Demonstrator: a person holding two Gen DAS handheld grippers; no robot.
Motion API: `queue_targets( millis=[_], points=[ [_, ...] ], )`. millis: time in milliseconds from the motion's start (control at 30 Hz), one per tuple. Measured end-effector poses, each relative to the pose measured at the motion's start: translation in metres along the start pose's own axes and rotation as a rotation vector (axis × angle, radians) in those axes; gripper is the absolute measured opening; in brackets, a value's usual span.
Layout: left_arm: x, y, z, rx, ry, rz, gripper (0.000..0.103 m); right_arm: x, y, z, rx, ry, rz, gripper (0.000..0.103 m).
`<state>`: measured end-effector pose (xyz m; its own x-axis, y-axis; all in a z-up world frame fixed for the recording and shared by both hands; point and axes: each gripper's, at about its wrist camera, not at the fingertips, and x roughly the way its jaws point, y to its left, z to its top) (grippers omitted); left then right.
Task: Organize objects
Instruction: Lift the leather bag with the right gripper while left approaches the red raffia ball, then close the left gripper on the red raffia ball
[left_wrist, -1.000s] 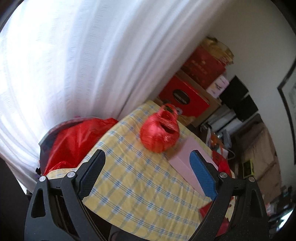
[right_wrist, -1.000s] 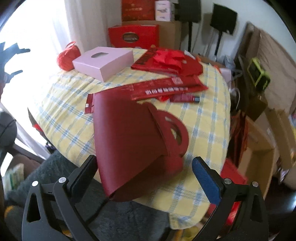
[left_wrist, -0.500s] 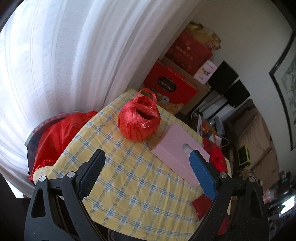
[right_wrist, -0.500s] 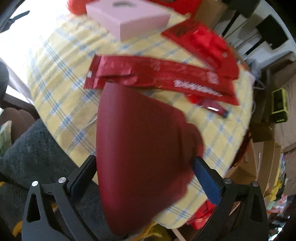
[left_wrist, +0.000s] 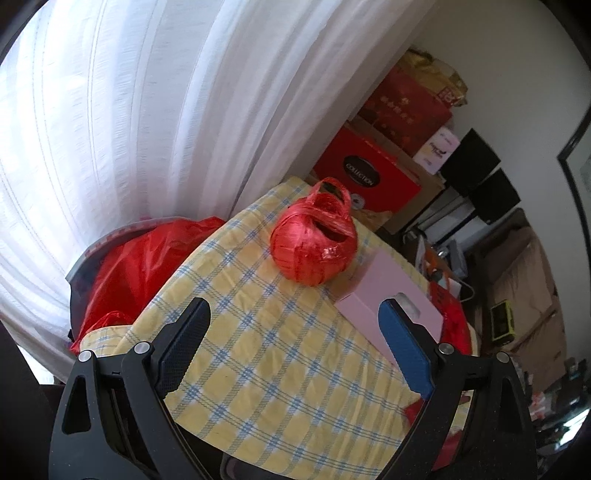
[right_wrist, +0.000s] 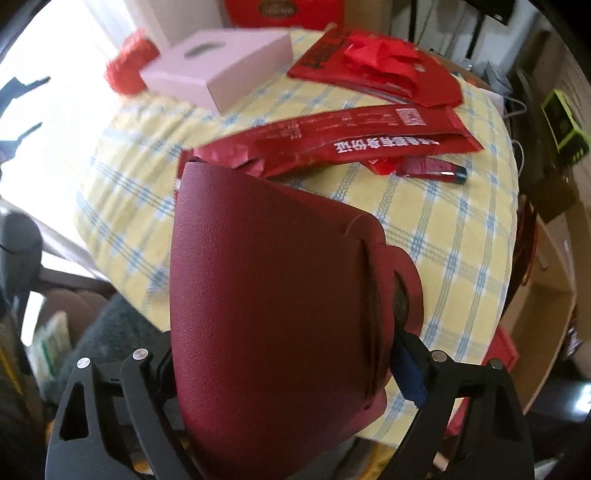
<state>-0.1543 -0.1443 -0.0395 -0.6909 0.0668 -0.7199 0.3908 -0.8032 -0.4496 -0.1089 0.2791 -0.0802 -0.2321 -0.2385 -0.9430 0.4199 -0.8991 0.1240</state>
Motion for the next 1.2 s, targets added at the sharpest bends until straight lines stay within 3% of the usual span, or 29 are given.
queue_targets(
  millis=[200,367,533,667,800,933,1100,1200],
  points=[
    [0.006,-0.002,-0.001,0.021,0.001,0.018,0.092,-0.039,-0.018,-0.024,0.147,-0.157,0.055,0.091],
    [0.016,-0.010,-0.005,0.089,-0.001,0.077,0.092,-0.059,-0.010,-0.035,0.184,-0.231,0.008,0.091],
    [0.024,-0.018,-0.006,0.117,-0.011,0.067,0.092,-0.067,-0.008,-0.037,0.222,-0.289,-0.006,0.091],
    [0.037,-0.022,-0.006,0.111,0.001,0.073,0.096,-0.062,-0.009,-0.034,0.227,-0.308,-0.033,0.091],
    [0.056,-0.026,-0.005,0.107,-0.015,0.021,0.101,-0.055,-0.008,-0.035,0.222,-0.304,-0.010,0.091],
    [0.075,-0.039,0.002,0.198,-0.048,0.106,0.101,-0.052,-0.010,-0.034,0.222,-0.311,0.004,0.091],
    [0.089,-0.056,0.027,0.275,-0.069,0.043,0.102,-0.047,-0.011,-0.032,0.210,-0.306,0.017,0.091],
    [0.105,-0.067,0.038,0.319,-0.060,0.100,0.102,-0.043,-0.010,-0.028,0.206,-0.298,0.016,0.091]
  ],
)
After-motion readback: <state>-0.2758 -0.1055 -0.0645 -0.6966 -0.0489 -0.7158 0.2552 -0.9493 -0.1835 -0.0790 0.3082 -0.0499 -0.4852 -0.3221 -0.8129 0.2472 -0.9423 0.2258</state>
